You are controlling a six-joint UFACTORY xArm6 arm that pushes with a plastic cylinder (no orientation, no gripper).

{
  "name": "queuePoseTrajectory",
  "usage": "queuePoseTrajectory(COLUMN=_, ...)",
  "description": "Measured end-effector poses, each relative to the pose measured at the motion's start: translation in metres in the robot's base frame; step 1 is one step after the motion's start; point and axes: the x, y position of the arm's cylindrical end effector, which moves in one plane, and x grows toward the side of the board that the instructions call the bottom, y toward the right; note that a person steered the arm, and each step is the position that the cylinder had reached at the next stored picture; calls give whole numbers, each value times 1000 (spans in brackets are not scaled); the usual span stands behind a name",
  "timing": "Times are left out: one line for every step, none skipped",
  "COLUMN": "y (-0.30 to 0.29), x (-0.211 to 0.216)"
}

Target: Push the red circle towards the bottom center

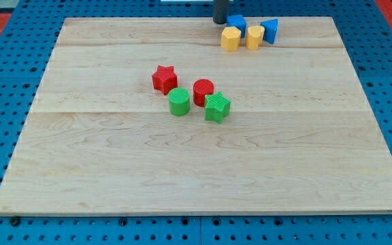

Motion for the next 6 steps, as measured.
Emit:
queuePoseTrajectory(y=9, x=2)
queuePoseTrajectory(y=-55, x=-5)
queuePoseTrajectory(y=-107, x=-6)
queuePoseTrajectory(y=-116, x=-6)
queuePoseTrajectory(y=-116, x=-6)
queuePoseTrajectory(y=-115, x=-6)
